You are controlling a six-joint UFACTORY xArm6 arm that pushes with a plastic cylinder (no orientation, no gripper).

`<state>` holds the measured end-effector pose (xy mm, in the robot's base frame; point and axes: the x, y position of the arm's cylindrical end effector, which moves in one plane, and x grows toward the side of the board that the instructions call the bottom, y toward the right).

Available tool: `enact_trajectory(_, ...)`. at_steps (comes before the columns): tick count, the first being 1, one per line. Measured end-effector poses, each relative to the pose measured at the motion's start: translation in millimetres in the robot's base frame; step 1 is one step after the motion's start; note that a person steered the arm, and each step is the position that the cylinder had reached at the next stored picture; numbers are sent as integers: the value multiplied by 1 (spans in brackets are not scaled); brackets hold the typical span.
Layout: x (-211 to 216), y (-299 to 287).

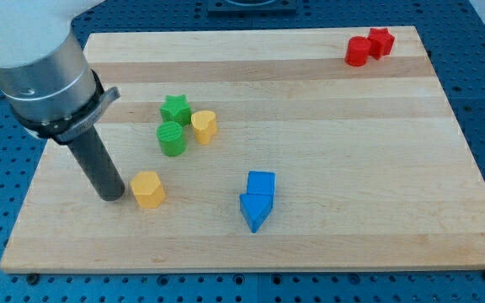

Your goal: Move the yellow hexagon below the yellow heart

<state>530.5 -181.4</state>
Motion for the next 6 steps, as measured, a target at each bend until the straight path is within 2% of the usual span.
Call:
enact_trajectory(2, 34, 22)
enact_trajectory(6, 20, 26)
